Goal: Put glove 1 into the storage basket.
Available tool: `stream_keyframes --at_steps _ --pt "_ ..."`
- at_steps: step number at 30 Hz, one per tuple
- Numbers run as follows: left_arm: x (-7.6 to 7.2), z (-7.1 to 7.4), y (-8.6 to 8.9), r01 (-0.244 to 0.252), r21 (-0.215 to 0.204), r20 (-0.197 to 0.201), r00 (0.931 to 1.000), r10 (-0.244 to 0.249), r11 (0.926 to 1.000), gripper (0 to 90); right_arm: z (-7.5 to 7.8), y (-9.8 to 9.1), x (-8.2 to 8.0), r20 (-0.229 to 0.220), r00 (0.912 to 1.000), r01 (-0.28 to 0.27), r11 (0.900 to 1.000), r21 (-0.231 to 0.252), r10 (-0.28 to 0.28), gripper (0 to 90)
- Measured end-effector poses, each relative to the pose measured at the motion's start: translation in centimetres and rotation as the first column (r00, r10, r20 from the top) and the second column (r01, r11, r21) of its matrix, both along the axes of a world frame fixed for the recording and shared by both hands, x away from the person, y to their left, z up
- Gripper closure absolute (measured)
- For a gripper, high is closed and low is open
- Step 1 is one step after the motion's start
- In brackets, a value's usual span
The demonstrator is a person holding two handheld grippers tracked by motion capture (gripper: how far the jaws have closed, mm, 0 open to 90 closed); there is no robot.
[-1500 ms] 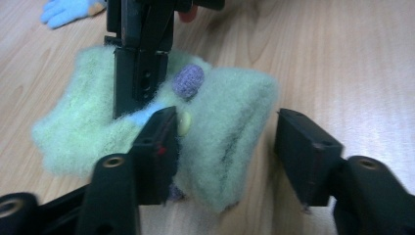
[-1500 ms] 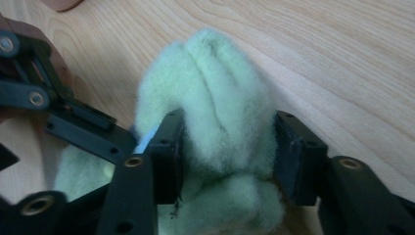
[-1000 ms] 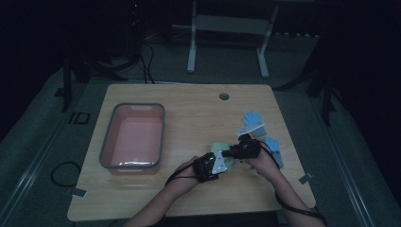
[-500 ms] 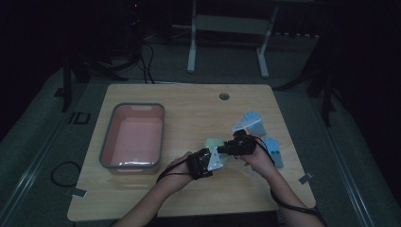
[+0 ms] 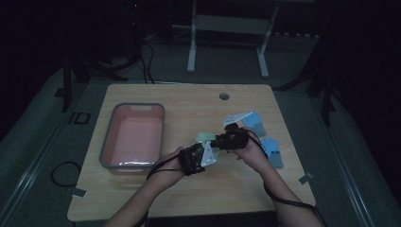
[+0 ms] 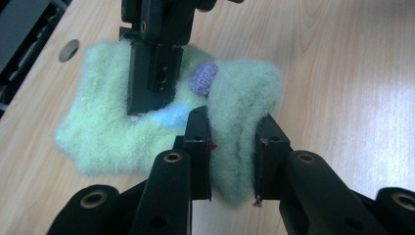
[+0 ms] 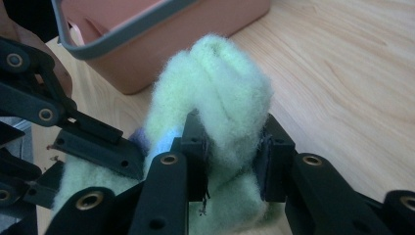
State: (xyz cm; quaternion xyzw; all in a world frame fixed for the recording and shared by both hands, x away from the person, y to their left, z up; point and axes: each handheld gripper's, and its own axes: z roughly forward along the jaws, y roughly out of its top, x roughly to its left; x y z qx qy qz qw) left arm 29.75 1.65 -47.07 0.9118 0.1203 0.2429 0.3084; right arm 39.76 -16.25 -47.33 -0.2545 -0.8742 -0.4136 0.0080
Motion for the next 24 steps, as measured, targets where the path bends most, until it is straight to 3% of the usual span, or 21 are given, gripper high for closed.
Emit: stream_keyframes --at_steps 7,14,24 --pt "0.4 1.1 2.0 -0.042 -0.003 0.005 0.9991 0.042 0.9991 73.6 1.3 2.3 0.9 0.001 0.9998 -0.022 0.9998 -0.003 0.022 70.3" --pt "0.5 2.0 5.0 -0.096 -0.01 0.008 0.9953 0.096 0.9953 73.7 2.4 5.9 1.8 0.013 0.9981 -0.061 0.9981 -0.011 0.061 70.3" --pt "0.3 3.3 8.5 -0.146 0.021 0.03 0.989 0.145 0.9891 73.8 3.9 10.5 2.3 0.028 0.9937 -0.109 0.994 -0.014 0.109 70.3"
